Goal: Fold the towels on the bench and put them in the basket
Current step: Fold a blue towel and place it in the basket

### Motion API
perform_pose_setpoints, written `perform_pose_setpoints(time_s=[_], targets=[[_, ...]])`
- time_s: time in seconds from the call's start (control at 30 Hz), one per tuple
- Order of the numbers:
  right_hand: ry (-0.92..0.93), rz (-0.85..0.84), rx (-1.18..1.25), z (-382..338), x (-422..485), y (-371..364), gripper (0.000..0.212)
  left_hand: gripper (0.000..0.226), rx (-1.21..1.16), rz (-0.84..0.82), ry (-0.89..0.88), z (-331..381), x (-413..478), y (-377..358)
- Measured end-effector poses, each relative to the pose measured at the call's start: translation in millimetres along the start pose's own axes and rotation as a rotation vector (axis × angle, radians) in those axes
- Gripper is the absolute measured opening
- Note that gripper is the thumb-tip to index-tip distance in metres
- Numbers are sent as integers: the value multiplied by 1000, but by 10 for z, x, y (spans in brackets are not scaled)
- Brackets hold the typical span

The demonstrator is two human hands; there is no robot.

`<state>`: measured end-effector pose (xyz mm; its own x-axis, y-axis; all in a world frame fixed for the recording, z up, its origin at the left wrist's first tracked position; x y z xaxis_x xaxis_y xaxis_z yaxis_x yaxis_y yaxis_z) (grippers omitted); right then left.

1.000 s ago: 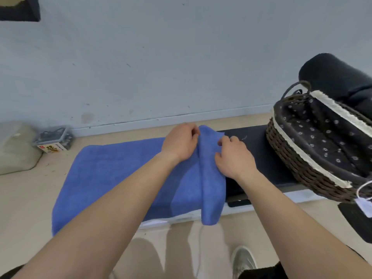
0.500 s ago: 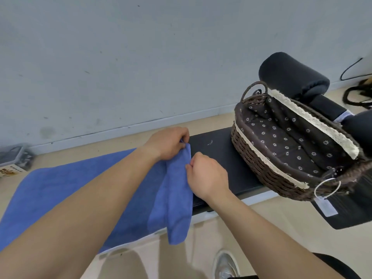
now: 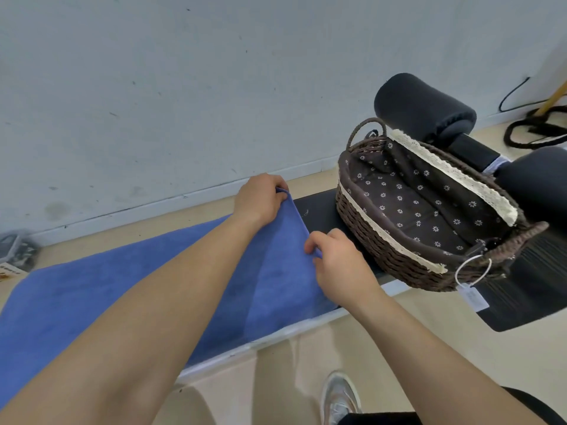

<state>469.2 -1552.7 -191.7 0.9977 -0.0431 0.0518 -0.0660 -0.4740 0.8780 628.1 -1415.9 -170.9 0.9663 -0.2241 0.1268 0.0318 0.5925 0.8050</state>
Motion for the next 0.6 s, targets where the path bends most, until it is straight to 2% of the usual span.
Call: perform_pose_setpoints(time_s=[0.13, 0.23, 0.3, 0.37, 0.4, 0.43, 0.53, 0.6], targets=[[-55, 92, -106, 119, 58, 52, 25, 21, -46, 51, 8, 146, 112, -168], [-92, 47, -285, 109, 67, 49, 26, 23, -91, 33, 3, 194, 194, -245], [-84, 109, -409, 29, 29, 13, 16, 33, -108, -29, -16, 148, 171, -286], [-31, 150, -480, -78, 21, -33, 15, 47, -69, -62, -38, 48, 53, -288], [7, 165, -512, -122, 31, -73, 17, 51, -36, -64, -49, -24, -27, -279], [32, 110, -506, -176, 39, -124, 24, 52, 2, -74, -67, -101, -117, -262], [-3, -149, -476, -303, 25, -298, 59, 54, 89, -147, -92, -358, -363, -179], [-5, -152, -509, -427, 15, -319, 61, 52, 82, -122, -78, -525, -502, -51]])
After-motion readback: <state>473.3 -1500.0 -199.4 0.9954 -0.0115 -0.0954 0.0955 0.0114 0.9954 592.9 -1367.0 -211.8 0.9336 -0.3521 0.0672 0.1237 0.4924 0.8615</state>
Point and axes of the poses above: each hand's wrist, its own x-axis towards the middle knuckle, its own y-axis out of the back of the hand, z = x × y, the point moved 1 cm from there along x, towards the middle knuckle, and after that the axes turned 7 degrees about -x, right-handed, at the moved point
